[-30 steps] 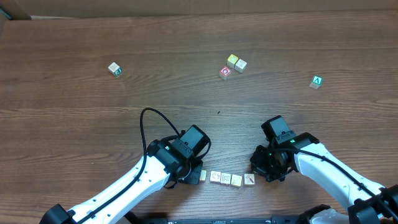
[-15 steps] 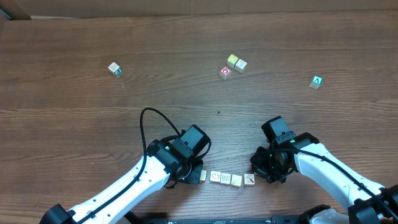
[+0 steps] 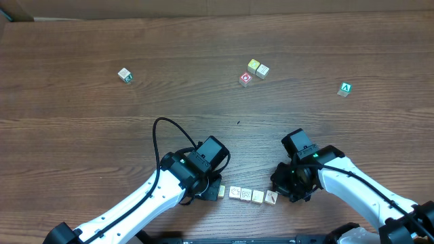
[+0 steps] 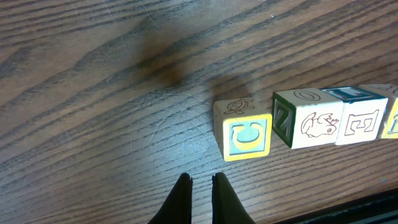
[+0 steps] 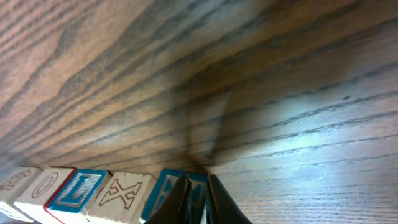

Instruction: Flip 5 blocks

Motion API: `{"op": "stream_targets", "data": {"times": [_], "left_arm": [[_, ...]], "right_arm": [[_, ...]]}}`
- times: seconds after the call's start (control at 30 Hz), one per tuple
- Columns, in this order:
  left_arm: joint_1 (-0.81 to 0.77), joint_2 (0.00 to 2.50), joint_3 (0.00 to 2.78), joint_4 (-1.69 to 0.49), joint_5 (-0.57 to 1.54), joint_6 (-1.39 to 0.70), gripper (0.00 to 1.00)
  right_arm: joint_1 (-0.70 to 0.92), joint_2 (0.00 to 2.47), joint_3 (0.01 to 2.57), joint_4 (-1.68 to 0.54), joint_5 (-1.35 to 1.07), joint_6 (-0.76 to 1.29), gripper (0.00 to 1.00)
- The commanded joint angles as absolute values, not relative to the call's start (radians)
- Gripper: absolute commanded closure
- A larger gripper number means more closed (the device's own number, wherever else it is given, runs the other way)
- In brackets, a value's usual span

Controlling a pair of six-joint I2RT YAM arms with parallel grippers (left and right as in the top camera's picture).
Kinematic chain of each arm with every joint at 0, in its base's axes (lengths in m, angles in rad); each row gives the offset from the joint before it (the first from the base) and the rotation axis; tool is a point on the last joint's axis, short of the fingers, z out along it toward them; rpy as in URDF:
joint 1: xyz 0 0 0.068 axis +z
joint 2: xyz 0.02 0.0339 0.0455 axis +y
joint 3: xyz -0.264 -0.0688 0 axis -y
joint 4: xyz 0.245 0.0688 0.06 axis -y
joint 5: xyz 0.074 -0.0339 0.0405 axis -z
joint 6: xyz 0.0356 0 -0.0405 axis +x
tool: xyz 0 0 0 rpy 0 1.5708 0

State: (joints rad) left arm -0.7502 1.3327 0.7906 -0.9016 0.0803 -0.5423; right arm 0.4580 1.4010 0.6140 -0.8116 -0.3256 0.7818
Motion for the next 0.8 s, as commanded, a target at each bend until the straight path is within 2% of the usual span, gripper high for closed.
{"op": "stream_targets", "data": {"times": [0.0,0.5,0.77], "left_arm": [[-0.745,1.324,0.781,-0.9,0.097,-0.52,0.94],[-0.745,1.324,0.781,-0.9,0.097,-0.519,0.94],[-0.745,1.324,0.781,-0.899,0.093,-0.516,0.94]], "right_arm": [[0.483,1.404,0.609,-0.81,-0.319,0.792,0.89],[0.479,1.404,0.623,-0.77,-0.275,0.805,0.91],[0.427,1.352,0.751,-1.046,-0.101,0.84,0.94]]}}
